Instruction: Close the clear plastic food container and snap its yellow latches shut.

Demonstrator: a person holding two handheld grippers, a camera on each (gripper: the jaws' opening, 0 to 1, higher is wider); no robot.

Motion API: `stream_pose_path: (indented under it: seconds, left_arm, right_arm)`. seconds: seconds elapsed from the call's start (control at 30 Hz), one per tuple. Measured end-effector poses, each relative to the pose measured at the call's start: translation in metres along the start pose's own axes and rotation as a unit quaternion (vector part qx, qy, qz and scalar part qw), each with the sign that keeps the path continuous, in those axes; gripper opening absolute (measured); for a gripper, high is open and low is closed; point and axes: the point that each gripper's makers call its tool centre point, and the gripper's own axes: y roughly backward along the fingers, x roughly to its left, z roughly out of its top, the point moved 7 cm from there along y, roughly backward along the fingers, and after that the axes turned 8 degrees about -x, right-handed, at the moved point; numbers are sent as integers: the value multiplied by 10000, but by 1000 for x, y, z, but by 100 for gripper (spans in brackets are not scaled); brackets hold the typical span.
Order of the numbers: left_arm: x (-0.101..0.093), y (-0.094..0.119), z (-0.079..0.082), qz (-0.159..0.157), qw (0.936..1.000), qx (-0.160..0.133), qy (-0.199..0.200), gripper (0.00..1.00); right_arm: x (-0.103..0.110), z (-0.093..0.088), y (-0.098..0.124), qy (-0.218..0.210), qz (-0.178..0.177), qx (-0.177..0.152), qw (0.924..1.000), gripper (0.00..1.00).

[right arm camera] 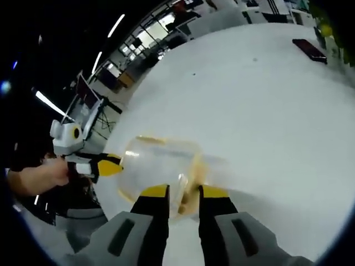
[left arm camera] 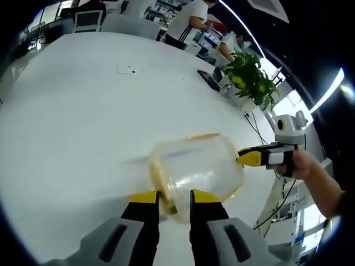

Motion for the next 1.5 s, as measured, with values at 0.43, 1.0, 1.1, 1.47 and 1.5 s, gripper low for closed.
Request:
stream_pose_path:
  seconds: [0.43, 1.0, 1.1, 1.47, 1.5]
  left_arm:
    - [3, -1, 0, -115, 9998, 14, 143, 15]
    - [-12, 11, 29, -445, 9846, -145, -1684, 18]
    - [-17, 9, 32, -565, 9821, -123, -1793, 18]
    - [-36, -7, 34, -1142, 9568, 17, -2675, 15]
    - [-37, -8, 34, -1148, 9556, 36, -2713, 15]
  right_arm:
    - [-2, -12, -5, -32, 66, -120, 9999, 20]
    - [17, 12, 9, 1267, -8, -454, 9909, 17]
    - [23, 16, 9, 1293, 86, -542, 9901, 12]
    - [41, 11, -5, 1765, 420, -388, 9826, 10]
    - [43, 10, -6, 1791, 451, -381, 9821, 10]
